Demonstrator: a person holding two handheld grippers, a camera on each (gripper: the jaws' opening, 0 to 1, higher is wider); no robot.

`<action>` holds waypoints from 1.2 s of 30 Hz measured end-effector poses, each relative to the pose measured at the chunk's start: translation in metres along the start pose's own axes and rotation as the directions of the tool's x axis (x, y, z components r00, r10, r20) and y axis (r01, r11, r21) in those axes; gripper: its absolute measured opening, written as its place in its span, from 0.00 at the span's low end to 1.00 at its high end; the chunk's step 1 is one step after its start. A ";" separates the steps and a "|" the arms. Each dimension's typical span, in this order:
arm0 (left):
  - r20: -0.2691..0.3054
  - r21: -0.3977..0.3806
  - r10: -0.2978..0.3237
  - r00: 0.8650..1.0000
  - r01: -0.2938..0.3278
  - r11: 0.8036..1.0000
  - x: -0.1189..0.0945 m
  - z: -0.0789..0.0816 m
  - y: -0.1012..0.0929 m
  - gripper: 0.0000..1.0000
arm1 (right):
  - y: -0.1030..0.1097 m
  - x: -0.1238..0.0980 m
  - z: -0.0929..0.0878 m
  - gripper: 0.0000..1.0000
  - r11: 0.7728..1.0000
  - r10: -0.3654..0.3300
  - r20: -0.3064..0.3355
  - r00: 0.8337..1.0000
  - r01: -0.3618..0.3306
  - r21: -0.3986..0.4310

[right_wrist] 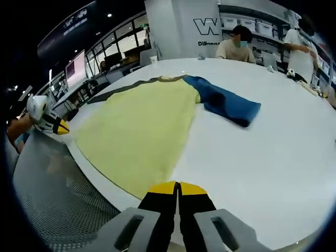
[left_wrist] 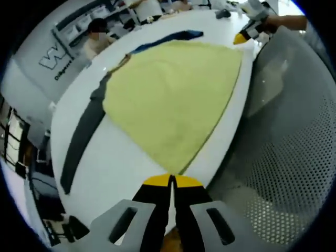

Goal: Fold the garment on the visible template until the final outline fits inside the template.

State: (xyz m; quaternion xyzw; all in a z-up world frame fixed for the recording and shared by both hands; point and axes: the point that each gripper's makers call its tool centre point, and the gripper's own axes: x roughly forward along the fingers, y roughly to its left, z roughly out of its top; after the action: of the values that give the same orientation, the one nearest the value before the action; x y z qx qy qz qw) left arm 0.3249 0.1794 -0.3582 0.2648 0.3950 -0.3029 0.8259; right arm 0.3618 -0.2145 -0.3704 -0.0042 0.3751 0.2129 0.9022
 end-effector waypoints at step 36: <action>0.541 -0.260 0.091 0.836 0.063 0.964 -0.006 0.099 0.027 0.97 | -0.124 0.054 0.099 0.22 0.971 -0.152 0.075 0.986 0.134 0.199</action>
State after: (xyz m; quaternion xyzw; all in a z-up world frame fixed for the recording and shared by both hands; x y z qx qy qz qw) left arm 0.3898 0.1324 -0.2939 0.0563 0.1772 -0.3038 0.9344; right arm 0.5107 -0.2903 -0.3544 0.0661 0.3518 0.1099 0.9272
